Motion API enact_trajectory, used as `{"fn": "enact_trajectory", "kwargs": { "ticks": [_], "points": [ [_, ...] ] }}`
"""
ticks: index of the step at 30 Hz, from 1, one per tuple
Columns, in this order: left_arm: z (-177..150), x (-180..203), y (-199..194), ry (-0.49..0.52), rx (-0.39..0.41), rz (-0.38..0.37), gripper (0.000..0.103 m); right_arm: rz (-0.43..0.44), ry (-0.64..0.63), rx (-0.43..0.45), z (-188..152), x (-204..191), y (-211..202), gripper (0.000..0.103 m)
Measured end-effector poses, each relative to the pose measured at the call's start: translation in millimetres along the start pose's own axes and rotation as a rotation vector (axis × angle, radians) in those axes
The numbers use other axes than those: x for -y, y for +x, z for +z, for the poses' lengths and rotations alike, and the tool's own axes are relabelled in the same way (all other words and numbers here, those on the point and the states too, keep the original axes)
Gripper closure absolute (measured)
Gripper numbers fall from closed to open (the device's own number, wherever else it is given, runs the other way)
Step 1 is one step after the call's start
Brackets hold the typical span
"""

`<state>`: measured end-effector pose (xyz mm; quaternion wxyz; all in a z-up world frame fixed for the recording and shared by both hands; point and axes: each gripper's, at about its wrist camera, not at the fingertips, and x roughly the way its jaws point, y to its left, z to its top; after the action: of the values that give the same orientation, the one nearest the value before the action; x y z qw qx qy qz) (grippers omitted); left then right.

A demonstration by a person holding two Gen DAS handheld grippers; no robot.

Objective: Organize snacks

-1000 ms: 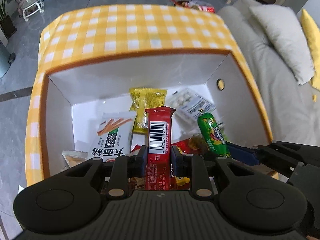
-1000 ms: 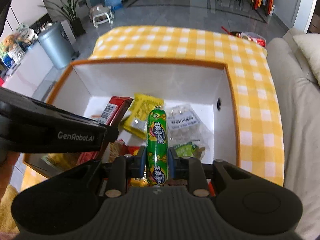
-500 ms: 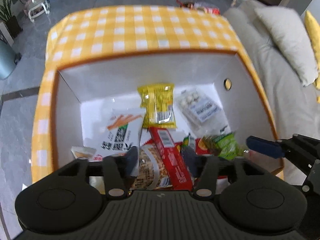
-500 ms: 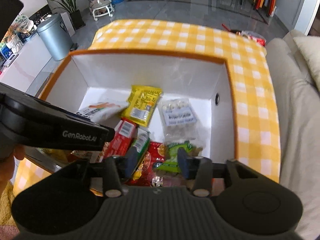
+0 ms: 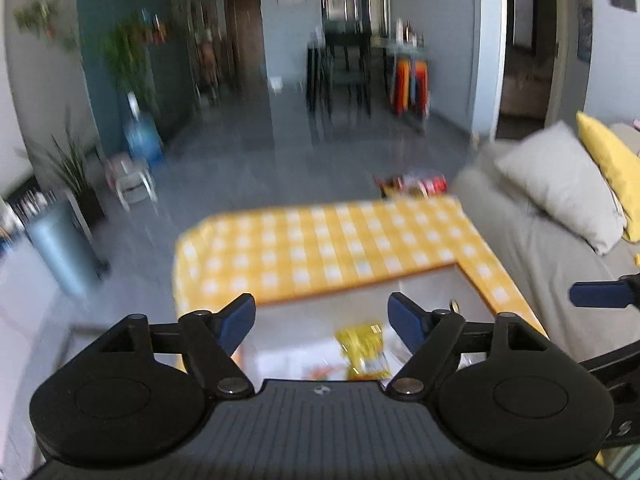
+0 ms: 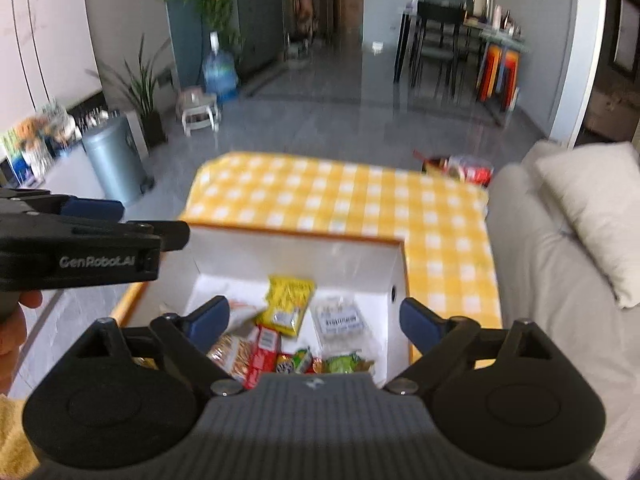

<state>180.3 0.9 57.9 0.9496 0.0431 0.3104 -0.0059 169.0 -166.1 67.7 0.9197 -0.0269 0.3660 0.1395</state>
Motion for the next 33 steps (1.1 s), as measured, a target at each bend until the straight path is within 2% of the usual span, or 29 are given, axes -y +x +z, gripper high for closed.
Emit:
{"fn": "enact_trajectory", "kwargs": {
  "ticks": [4,7,11,16,22,28,33],
  "points": [
    [-6.5,6.5,-38.4,0.043,0.102,0.027,0.008,-0.008,0.017,0.059,-5.8,-7.1,-37.6,0.007],
    [-17.5,11.9,-61.7,0.052,0.129,0.026,0.008,-0.02,0.025,0.094,-16.4,-12.7,-58.9,0.005],
    [-32.7,13.5,-79.1,0.014,0.127,0.003,0.008,-0.052,0.009,0.136,-39.1,-22.1,-83.2,0.004],
    [-57.1,18.6,-82.5,-0.01,0.076,0.025,0.008,-0.074,-0.034,0.145,-73.0,-34.7,-100.7,0.004],
    [-88.7,14.6,-76.0,-0.053,-0.031,0.034,0.008,-0.077,0.002,0.102,-108.1,-36.1,-98.9,0.004],
    [-110.9,10.9,-73.1,-0.065,-0.103,0.052,0.008,-0.084,-0.012,0.05,-122.1,-40.7,-85.1,0.004],
    [-113.5,8.9,-71.8,-0.073,-0.13,0.066,0.008,-0.082,-0.016,0.046,-122.0,-42.7,-79.5,0.004]
  ]
}}
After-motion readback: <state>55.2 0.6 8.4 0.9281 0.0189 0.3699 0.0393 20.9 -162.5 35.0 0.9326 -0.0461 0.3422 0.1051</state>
